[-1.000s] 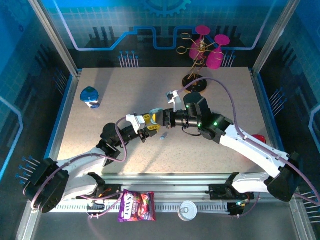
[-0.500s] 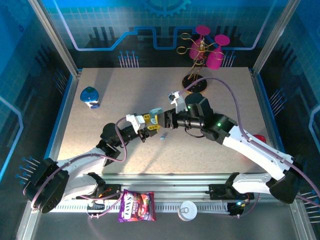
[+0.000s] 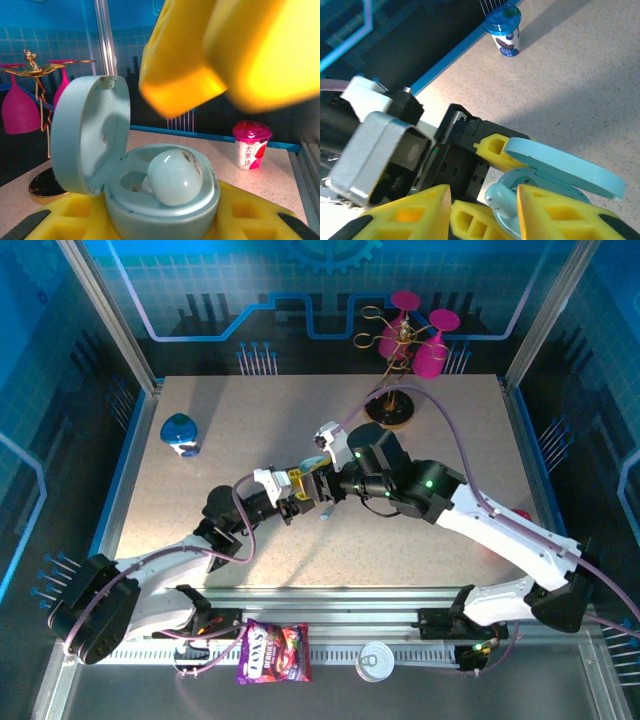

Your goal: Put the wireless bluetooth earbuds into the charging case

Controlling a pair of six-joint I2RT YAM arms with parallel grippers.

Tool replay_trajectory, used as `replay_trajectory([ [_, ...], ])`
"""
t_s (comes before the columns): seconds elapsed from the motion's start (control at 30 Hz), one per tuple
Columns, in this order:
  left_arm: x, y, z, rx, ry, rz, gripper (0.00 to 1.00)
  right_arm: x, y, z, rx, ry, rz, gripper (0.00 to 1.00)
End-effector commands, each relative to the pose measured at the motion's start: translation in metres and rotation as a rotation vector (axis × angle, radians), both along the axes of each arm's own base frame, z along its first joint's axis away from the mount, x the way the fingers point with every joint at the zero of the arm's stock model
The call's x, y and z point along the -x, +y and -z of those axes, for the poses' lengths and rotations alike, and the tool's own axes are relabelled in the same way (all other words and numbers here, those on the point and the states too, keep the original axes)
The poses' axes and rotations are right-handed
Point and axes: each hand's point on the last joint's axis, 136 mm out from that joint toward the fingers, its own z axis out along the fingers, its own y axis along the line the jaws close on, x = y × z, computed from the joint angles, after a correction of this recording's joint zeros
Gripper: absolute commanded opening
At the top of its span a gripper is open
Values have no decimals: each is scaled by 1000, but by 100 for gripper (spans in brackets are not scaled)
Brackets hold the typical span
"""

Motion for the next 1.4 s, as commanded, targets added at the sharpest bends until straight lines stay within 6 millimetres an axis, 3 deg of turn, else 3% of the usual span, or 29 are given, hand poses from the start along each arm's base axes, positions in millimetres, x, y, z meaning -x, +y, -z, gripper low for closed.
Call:
replay_trajectory([
  [0.0, -1, -2, -16, 28, -42, 1, 28, 1, 1, -2, 46, -25, -13, 38],
  [0.7, 3, -1, -19, 29, -47, 5, 28, -6, 2, 12, 100, 4, 17, 21],
  [1.03, -1, 1, -19, 33, -60, -17, 28, -14, -6, 25, 3, 170, 172, 14],
  [1.37, -7, 4, -24, 70, -68, -53, 28, -16, -18, 36, -81, 247, 272, 18],
])
